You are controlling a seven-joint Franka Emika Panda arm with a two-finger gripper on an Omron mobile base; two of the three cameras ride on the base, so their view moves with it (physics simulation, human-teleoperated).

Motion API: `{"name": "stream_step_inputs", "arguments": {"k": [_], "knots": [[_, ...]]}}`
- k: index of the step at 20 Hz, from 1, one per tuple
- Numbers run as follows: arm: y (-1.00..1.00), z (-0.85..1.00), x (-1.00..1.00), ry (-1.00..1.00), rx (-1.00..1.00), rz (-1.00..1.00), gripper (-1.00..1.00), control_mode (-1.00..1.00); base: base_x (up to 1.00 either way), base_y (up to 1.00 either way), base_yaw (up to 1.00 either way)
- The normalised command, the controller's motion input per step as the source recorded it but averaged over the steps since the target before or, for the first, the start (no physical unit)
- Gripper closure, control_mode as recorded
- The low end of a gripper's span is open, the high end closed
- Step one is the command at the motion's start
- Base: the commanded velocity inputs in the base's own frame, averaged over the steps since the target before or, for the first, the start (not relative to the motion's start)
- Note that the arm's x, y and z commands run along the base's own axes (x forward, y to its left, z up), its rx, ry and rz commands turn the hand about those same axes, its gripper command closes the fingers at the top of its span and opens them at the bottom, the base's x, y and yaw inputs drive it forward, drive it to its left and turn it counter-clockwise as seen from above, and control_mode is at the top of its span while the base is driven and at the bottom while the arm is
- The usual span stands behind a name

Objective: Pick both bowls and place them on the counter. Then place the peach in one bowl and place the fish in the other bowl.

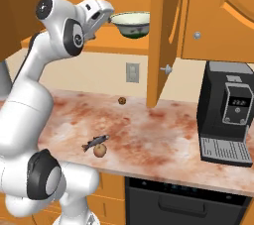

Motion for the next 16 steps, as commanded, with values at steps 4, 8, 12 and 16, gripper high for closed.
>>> {"name": "stream_step_inputs", "arguments": {"k": [4,8,12,16], "knots": [[0.0,-0.03,0.35,0.08,-0.06,0.0,-1.0,-1.0,0.0,0.0,0.0],[0.0,-0.15,0.24,0.0,0.0,0.0,-1.0,-1.0,0.0,0.0,0.0],[-0.04,0.0,0.33,0.0,0.0,0.0,-1.0,-1.0,0.0,0.0,0.0],[-0.04,0.0,0.41,0.03,0.0,0.0,-1.0,-1.0,0.0,0.0,0.0]]}}
